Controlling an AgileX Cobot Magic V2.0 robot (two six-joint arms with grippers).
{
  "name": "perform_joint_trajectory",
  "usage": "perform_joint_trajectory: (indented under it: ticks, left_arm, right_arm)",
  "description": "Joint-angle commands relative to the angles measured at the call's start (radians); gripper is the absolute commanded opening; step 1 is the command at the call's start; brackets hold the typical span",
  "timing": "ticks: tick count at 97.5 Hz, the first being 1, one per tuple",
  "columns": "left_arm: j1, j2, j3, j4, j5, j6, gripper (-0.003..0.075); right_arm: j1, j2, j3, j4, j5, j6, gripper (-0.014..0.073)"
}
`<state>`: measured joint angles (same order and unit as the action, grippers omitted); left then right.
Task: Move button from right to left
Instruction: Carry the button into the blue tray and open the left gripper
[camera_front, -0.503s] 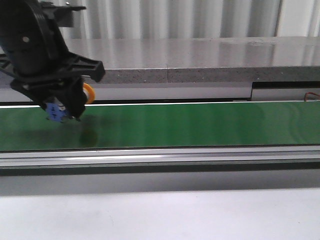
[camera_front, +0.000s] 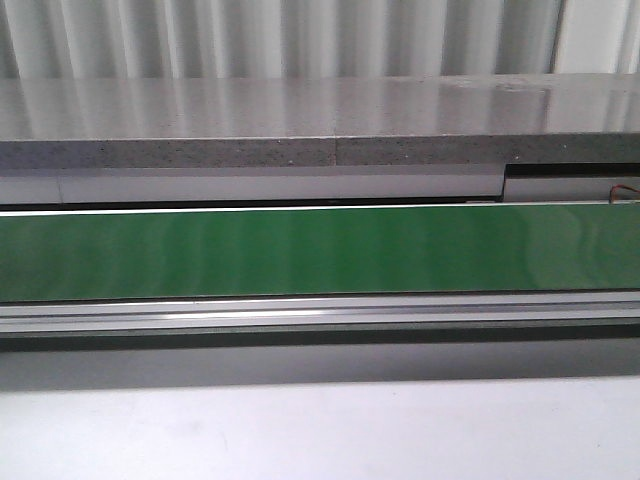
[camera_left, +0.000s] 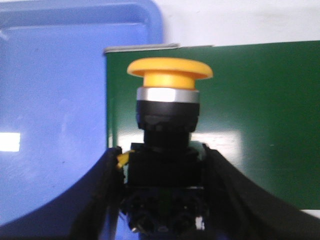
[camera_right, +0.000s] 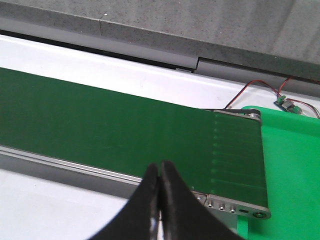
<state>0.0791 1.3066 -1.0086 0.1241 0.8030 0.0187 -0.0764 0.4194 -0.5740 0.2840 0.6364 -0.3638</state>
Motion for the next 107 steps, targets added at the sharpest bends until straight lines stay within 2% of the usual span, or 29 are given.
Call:
perform_joint_trajectory:
  ticks: [1,14,29,41,64,72,107]
  left_arm:
    - [0.098,-0.029,-0.005,-0.075,-0.079,0.103,-0.002]
    - [0.23,0.004,-0.012,-0.159,-0.112,0.212,-0.002]
    - [0.323,0.089,-0.032,-0.195,-0.139,0.28,-0.002]
    - [0.334,0.191,-0.053,-0.227,-0.173,0.377,-0.002]
    - [0.34,0.359,-0.147,-0.225,-0.193,0.437,-0.002]
    - [0.34,0.39,-0.172,-0.227,-0.195,0.499,-0.002]
    - [0.34,0.461,-0.181,-0.231,-0.193,0.601,-0.002]
  right_arm:
    - [0.001,0.002,-0.026,0.01,-0.072,-0.005,-0.0068]
    - [0.001,0.002,-0.026,0.01,-0.071,-0.005,-0.0068]
    - [0.001,0.002,-0.026,0.01,-0.07,-0.005,-0.0068]
    - [0.001,0.002,-0.026,0.01,-0.068,-0.005,-0.0068]
    - [0.001,0.002,-0.026,0.01,-0.068,-0.005,-0.0068]
    - [0.001,0.002,-0.026,0.01,-0.068,-0.005,-0.0068]
    - [0.001,0.002,-0.026,0.01,-0.065,-0.005,-0.0068]
